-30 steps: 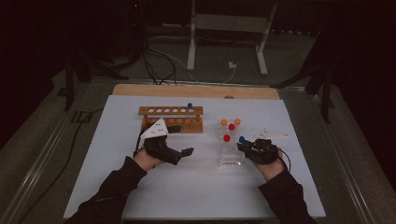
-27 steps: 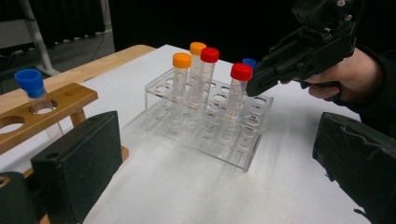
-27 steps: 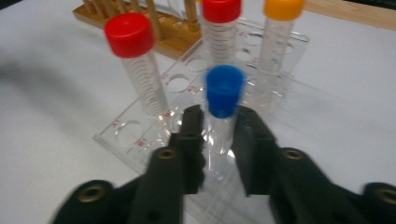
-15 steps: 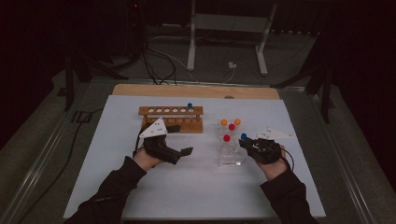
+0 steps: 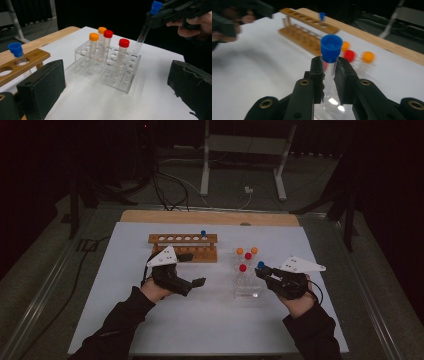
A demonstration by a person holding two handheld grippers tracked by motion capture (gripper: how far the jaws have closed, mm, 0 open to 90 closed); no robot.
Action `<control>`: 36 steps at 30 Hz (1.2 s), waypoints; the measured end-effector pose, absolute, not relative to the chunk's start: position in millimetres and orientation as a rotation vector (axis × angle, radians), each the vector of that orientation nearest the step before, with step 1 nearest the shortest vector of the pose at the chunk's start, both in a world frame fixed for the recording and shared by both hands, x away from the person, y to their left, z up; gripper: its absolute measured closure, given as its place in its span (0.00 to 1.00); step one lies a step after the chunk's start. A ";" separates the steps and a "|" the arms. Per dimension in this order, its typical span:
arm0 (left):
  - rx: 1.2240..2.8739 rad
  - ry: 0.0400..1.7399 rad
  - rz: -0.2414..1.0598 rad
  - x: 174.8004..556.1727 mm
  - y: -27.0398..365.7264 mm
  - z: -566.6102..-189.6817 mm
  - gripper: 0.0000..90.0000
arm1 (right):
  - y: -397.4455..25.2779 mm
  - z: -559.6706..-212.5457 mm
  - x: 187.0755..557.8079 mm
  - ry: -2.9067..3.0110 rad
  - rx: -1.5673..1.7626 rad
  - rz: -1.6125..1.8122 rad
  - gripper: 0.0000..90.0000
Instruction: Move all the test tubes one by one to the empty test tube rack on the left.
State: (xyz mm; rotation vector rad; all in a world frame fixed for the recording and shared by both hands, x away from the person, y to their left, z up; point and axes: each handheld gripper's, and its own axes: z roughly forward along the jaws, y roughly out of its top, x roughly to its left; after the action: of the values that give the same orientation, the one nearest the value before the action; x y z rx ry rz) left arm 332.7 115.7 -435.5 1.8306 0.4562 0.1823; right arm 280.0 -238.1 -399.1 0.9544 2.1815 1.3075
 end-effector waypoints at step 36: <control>1.869 0.335 0.045 311.3 85.7 -433.4 0.37 | -155.0 -439.2 270.8 2.485 0.731 1.330 0.85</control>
State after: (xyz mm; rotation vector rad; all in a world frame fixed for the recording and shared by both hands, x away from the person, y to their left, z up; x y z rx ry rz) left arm 311.3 85.7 -433.4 1.8688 0.3355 0.0454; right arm 270.8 -155.0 -439.2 0.7306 2.4852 1.3296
